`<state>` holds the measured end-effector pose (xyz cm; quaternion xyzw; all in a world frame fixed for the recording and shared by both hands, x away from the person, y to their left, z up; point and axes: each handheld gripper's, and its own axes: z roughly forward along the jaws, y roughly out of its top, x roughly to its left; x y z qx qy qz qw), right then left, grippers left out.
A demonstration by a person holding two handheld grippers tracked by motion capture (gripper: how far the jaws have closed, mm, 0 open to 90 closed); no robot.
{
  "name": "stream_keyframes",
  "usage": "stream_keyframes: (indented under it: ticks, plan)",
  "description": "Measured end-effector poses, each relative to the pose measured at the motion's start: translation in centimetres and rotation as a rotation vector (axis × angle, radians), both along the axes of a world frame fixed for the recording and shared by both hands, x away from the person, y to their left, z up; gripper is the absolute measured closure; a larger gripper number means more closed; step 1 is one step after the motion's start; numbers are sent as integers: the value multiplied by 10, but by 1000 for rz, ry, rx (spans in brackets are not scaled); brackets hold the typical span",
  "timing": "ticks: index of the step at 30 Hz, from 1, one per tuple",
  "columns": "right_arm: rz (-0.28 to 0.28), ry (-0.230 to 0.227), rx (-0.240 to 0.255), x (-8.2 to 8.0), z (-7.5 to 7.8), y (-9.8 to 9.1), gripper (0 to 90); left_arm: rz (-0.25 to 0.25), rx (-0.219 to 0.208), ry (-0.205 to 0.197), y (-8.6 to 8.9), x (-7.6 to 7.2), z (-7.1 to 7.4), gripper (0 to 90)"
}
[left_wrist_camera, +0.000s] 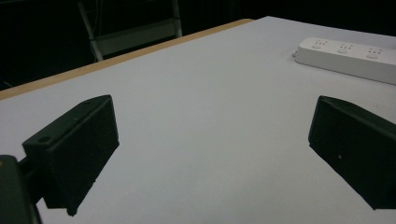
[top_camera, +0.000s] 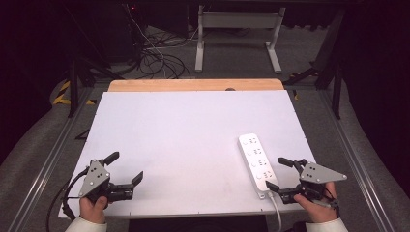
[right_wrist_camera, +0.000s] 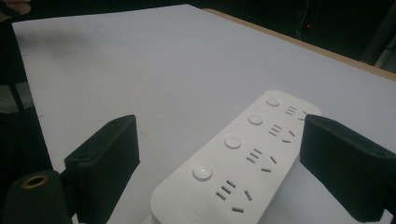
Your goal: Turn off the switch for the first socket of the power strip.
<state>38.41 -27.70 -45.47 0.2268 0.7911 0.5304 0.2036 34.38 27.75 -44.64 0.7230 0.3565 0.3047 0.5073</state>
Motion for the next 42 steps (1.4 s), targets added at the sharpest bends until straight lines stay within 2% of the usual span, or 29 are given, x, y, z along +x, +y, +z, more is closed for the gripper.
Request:
stream_keyframes:
  ticks: [23, 31, 42]
  plan:
    - [6, 7, 24, -1, 6, 2, 101, 3, 22, -12, -1, -2, 1, 20]
    - [15, 15, 33, 2, 20, 6, 98, 7, 28, -1, -2, -2, 0, 20]
    - [39, 27, 5, 16, 30, 21, 134, 9, 30, 1, -1, -1, 0, 21]
